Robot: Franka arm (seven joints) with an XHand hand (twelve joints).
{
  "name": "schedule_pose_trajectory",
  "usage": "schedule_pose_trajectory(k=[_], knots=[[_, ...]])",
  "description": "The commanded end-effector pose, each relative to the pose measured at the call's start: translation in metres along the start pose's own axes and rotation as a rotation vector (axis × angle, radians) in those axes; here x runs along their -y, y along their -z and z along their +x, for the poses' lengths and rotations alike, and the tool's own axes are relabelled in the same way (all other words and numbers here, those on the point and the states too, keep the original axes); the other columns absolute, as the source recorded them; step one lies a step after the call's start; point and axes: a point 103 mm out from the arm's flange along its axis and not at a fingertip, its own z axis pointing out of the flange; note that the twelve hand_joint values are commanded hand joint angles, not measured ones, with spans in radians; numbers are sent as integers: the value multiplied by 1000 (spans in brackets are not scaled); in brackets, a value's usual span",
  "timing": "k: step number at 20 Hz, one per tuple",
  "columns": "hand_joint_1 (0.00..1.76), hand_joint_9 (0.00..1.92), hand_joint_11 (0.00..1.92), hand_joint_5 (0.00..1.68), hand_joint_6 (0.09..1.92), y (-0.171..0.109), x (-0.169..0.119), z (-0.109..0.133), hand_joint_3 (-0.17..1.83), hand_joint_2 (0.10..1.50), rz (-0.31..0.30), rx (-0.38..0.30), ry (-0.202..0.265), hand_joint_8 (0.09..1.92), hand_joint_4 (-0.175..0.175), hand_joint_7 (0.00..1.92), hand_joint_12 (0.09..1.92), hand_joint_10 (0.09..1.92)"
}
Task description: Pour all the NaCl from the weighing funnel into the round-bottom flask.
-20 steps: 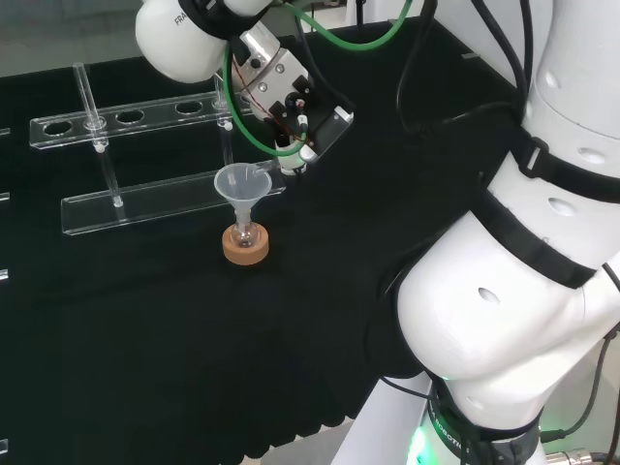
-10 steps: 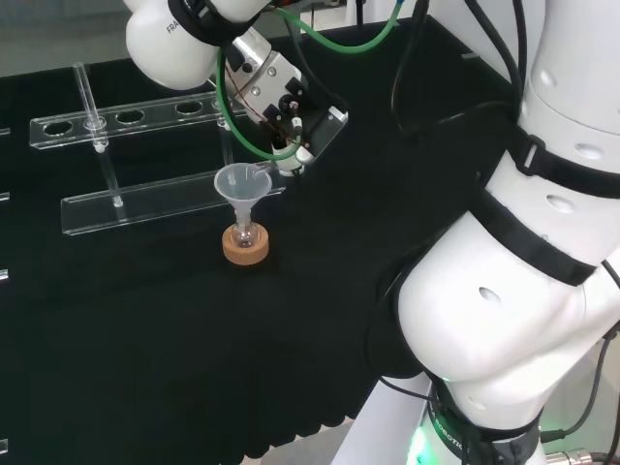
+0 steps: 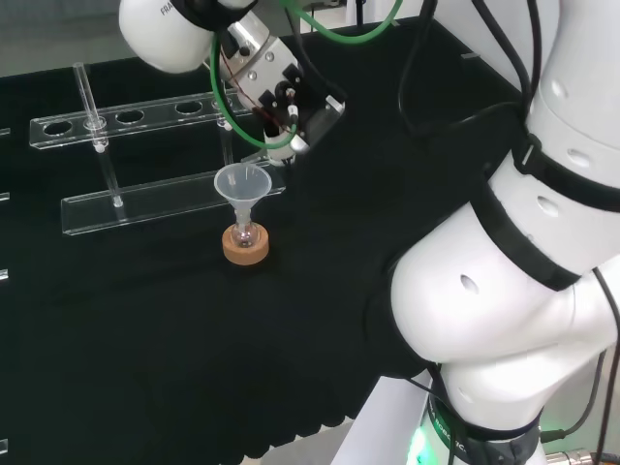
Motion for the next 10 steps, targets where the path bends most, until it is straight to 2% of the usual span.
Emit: schedule_pose_trajectory(k=[1,10], knots=[[1100,829,795,1196,783,-21,-9,5,591,722,64,106,-23,701,175,444,1072,444],[1100,825,795,1196,782,-20,-8,8,591,721,59,102,-28,700,175,436,1069,440]])
